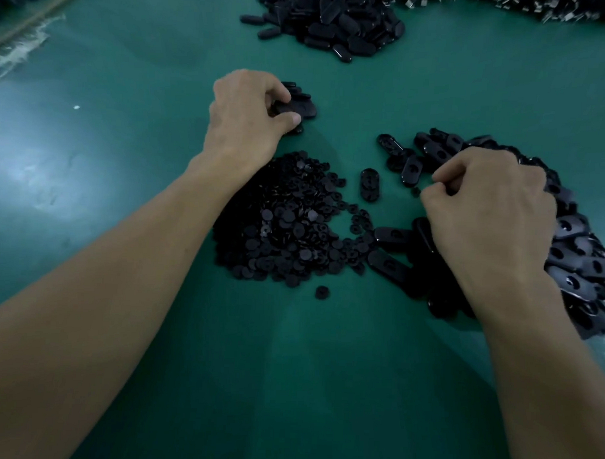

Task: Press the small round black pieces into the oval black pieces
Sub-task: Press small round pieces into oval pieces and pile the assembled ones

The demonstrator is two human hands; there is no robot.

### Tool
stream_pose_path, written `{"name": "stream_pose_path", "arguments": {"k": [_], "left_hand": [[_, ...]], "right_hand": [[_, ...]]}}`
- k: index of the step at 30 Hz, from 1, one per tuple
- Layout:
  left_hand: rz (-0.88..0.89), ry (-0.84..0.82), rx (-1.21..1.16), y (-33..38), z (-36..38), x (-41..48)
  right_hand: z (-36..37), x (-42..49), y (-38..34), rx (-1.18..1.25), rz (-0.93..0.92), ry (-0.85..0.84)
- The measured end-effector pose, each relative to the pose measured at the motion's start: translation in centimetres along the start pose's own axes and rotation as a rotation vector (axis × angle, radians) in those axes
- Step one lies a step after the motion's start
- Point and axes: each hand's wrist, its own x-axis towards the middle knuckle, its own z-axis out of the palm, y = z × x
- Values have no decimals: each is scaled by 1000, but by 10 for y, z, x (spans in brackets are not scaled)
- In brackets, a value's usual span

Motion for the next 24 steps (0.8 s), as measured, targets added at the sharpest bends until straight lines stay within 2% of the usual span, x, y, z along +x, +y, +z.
{"name": "stream_pose_path", "arguments": {"k": [8, 14, 19, 24], "left_hand": [[-21, 3, 1, 14, -7, -9], [69, -89, -146, 36, -7, -40], [230, -169, -216, 50, -8, -58], [290, -251, -266, 52, -11, -65]], "right_hand": [[-3, 3, -1, 15, 56, 106], [0, 4, -2, 101, -41, 140], [3, 5, -3, 363, -153, 116], [3, 6, -4, 612, -269, 26]]}}
